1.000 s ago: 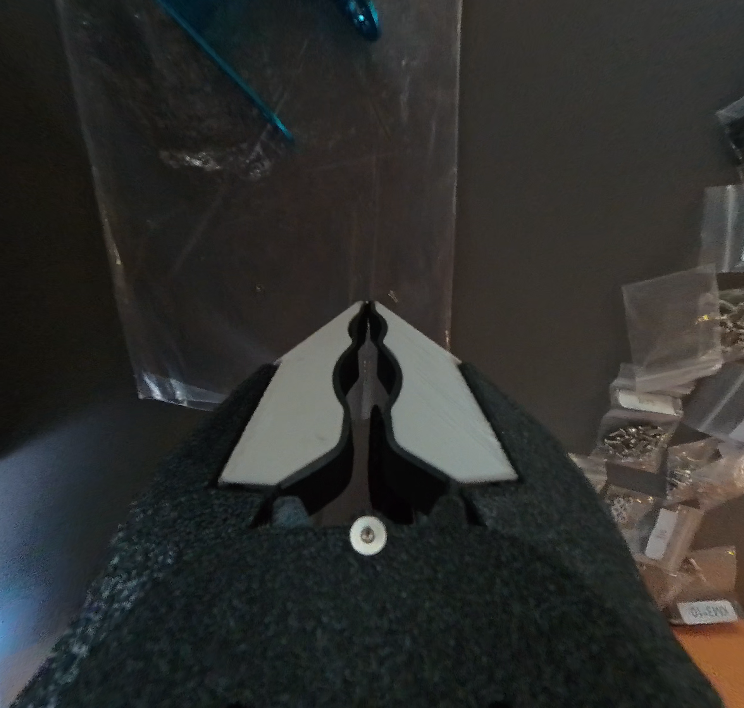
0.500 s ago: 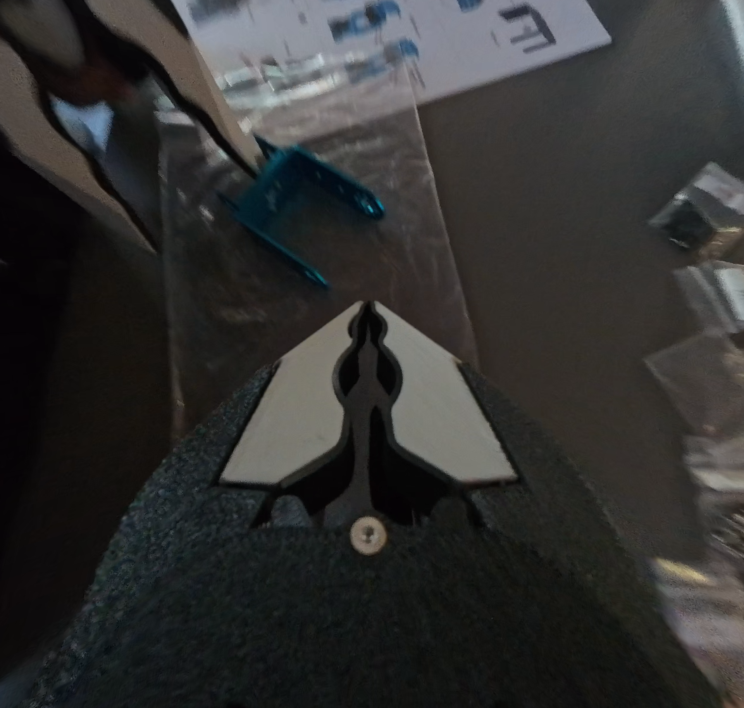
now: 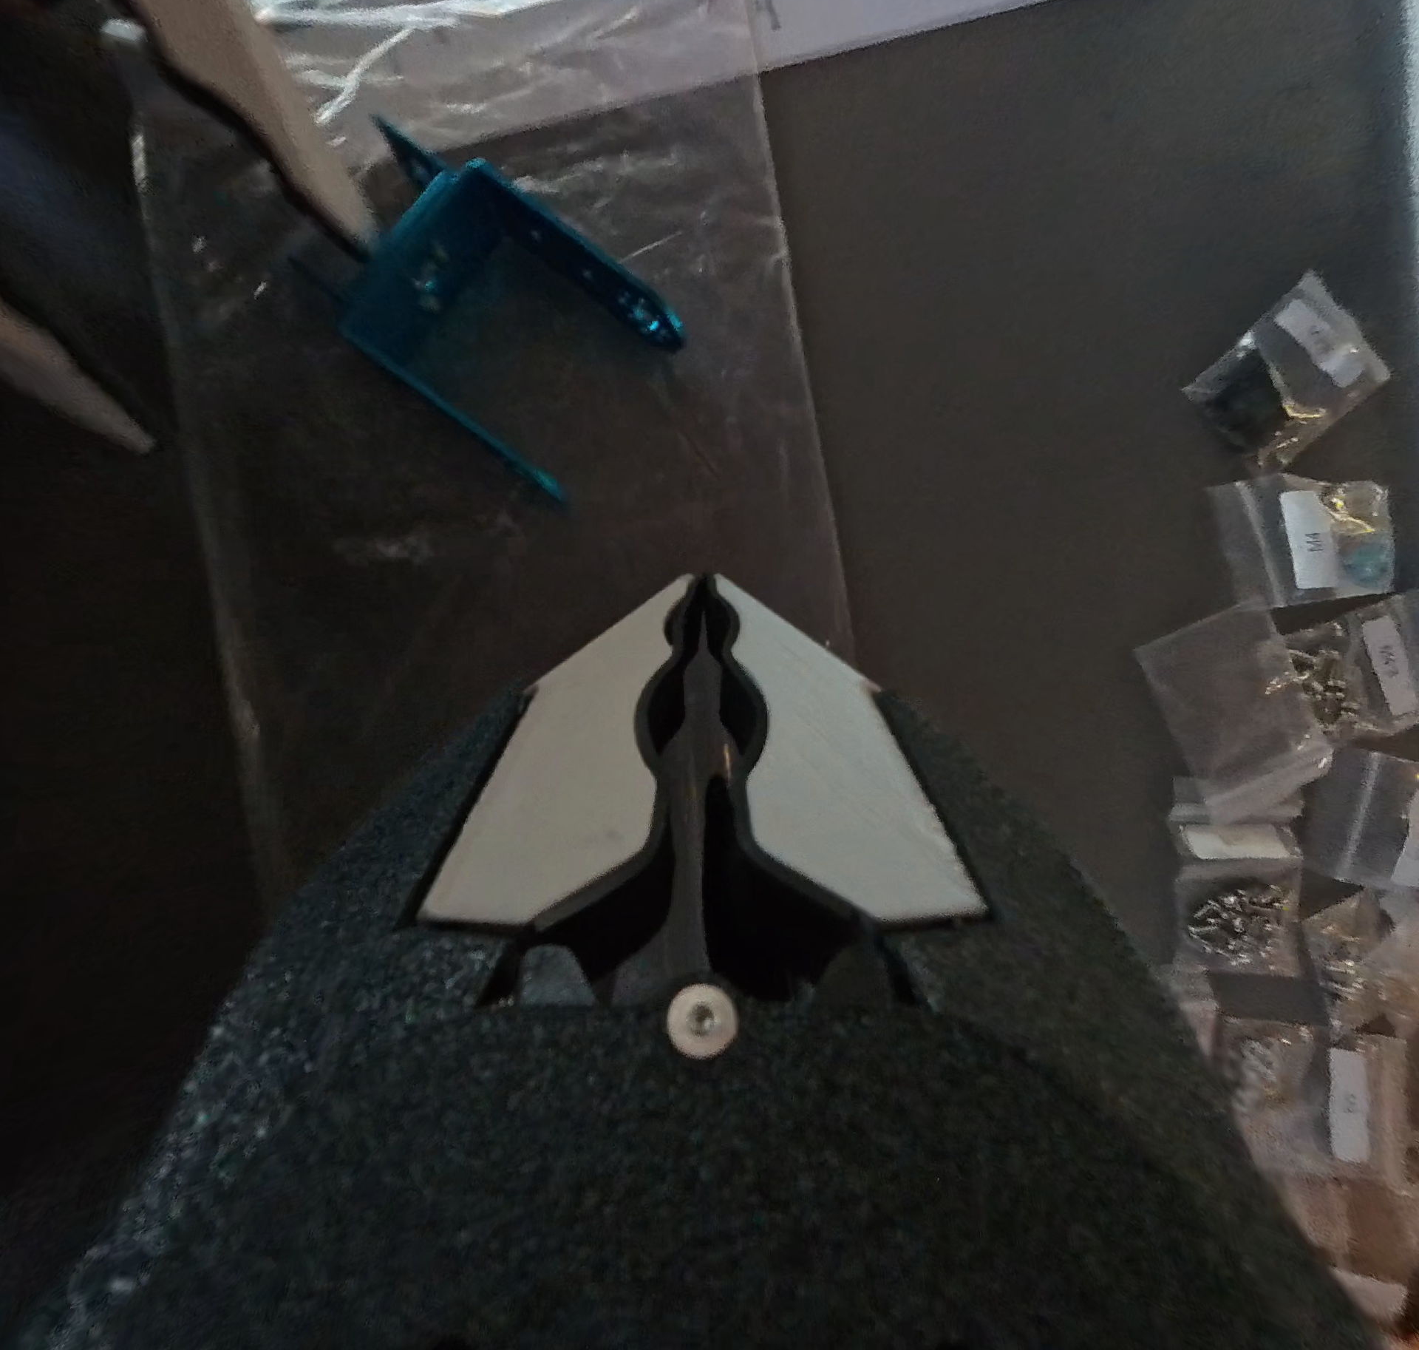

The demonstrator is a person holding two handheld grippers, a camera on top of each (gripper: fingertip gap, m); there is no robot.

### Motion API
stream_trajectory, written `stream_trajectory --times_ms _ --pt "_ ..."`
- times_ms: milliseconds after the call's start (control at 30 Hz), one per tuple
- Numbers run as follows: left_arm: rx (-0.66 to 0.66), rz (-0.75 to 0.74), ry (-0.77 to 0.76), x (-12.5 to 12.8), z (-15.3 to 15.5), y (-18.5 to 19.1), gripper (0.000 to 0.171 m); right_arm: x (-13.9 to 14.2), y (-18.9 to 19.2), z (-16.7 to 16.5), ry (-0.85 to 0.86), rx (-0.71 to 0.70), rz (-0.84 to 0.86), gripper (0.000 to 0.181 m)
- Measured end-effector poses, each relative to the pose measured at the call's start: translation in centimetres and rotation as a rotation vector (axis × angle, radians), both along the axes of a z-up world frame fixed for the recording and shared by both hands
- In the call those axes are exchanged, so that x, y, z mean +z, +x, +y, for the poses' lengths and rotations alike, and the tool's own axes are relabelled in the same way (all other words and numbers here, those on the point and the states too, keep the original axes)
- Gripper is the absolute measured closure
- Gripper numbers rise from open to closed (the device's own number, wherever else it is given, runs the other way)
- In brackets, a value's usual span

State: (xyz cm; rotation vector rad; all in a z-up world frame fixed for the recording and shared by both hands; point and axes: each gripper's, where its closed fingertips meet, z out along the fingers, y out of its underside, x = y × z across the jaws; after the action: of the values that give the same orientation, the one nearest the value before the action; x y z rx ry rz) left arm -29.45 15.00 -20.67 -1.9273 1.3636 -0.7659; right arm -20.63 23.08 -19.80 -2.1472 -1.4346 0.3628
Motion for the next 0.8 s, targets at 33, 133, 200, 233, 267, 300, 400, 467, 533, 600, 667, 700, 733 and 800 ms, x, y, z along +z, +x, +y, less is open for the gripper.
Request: stream_trajectory --times_ms 33,133,200,233,267,300,400,467,533,600,667,700,733,800 --pt "0.002 -0.002 0.0 0.0 0.0 0.0 0.103 0.2 0.6 -0.2 0.001 0.031 -0.027 0.181" --pt "0.0 -0.011 -0.002 0.1 0.1 0.0 0.103 -0.3 2.0 -0.5 0.006 0.116 -0.131 0.169" --pt "-0.003 -0.009 0.001 0.1 0.1 -0.1 0.103 -0.9 2.7 -0.2 0.0 0.16 -0.199 0.169" --pt "-0.004 -0.006 0.006 0.1 0.1 -0.1 0.103 -1.1 2.9 -0.2 -0.015 0.182 -0.223 0.169" --pt "-0.004 -0.004 0.011 0.1 0.1 -0.2 0.103 -1.4 3.1 0.1 -0.021 0.196 -0.248 0.169" --pt "-0.002 -0.002 0.015 0.1 0.1 -0.3 0.103 -1.6 3.2 0.3 -0.023 0.209 -0.264 0.171" --pt "0.013 0.001 0.02 0.1 0.3 -0.6 0.103 -1.7 3.0 0.3 -0.068 0.25 -0.267 0.173" --pt "0.022 -0.003 0.021 0.2 0.3 -0.7 0.103 -1.9 2.9 0.2 -0.087 0.279 -0.29 0.173" --pt "0.027 -0.01 0.02 0.3 0.3 -0.8 0.103 -2.0 2.9 0.1 -0.103 0.304 -0.317 0.173" --pt "0.029 -0.016 0.021 0.4 0.3 -0.8 0.103 -2.1 2.7 0.0 -0.119 0.319 -0.331 0.173" --pt "0.031 -0.02 0.019 0.4 0.2 -0.8 0.103 -2.1 2.6 -0.1 -0.13 0.337 -0.346 0.173" --pt "0.032 -0.022 0.018 0.4 0.2 -0.9 0.103 -2.1 2.5 -0.1 -0.134 0.341 -0.354 0.173" --pt "0.033 -0.025 0.016 0.4 0.1 -0.9 0.103 -2.1 2.5 -0.1 -0.141 0.349 -0.364 0.174" --pt "0.035 -0.031 0.012 0.4 0.1 -1.0 0.104 -2.1 2.4 -0.3 -0.15 0.368 -0.392 0.174"
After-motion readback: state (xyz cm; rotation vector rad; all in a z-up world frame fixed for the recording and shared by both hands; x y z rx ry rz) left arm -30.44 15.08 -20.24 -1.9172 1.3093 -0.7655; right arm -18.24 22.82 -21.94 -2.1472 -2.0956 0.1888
